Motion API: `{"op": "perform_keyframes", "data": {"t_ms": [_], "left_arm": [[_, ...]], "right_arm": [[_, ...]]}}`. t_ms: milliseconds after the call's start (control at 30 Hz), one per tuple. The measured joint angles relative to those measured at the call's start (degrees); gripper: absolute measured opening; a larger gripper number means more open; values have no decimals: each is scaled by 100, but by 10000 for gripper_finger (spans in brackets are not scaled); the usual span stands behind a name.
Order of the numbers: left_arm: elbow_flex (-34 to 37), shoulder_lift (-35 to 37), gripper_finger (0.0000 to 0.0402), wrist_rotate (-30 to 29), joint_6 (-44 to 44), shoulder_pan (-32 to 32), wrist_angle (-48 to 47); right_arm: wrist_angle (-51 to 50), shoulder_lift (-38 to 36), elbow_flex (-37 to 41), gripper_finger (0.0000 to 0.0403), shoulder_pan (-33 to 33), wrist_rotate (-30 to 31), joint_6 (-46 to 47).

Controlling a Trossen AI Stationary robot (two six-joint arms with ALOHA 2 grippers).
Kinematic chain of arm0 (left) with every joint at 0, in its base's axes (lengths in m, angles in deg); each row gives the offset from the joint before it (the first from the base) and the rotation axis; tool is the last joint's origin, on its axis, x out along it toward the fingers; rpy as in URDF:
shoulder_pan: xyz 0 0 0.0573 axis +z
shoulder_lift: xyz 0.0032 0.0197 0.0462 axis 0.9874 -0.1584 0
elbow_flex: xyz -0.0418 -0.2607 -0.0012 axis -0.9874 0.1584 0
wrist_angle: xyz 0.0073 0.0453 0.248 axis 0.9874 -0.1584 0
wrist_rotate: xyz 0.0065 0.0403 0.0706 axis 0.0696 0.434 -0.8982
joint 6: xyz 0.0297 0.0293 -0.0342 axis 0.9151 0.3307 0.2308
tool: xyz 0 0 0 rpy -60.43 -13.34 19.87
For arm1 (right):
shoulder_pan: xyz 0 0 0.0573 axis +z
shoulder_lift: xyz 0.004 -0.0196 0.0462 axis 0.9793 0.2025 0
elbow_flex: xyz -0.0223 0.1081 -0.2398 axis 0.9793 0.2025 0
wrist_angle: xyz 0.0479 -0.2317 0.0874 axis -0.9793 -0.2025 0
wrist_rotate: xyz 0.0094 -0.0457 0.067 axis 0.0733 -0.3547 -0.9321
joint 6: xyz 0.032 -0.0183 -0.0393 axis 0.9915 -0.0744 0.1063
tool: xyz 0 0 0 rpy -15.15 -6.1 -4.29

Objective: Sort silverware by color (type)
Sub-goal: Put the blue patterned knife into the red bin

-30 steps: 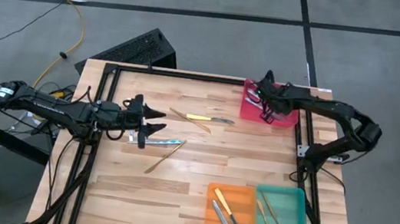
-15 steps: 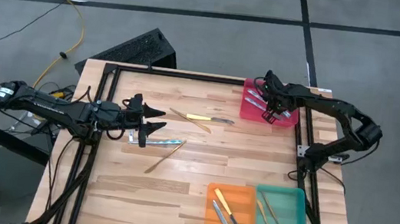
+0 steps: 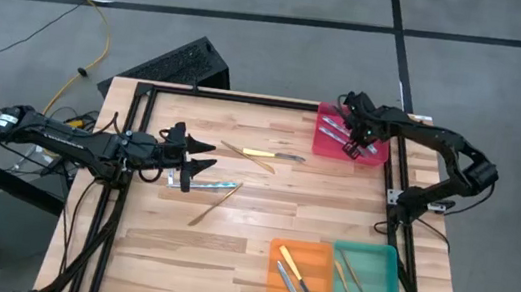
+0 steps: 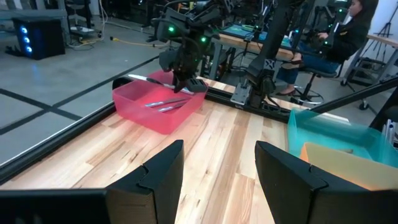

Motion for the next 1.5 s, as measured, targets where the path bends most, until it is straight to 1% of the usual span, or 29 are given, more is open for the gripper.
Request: {"op": "perform_keyframes", "data": {"t_ms": [67, 200, 400, 733, 1200, 1400, 1500], "left_arm": [[0, 0, 180, 0, 2, 0, 0], [0, 0, 180, 0, 16, 0, 0], [0, -1, 180, 1, 18, 0, 0], [0, 0, 180, 0, 11, 2, 48], [0, 0, 180, 0, -4, 2, 35], [0, 0, 180, 0, -4, 2, 24], [0, 0, 180, 0, -4, 2, 21]], "right_arm": [[3, 0, 4, 38, -42, -143, -35], [124, 0, 98, 38, -79, -148, -52], [383, 7, 477, 38, -141, -186, -61], [446, 4, 487, 54, -140, -193, 241], [446, 4, 487, 57, -140, -134, 766], [448, 2, 487, 58, -140, -132, 824], [446, 2, 487, 64, -140, -130, 833]]}}
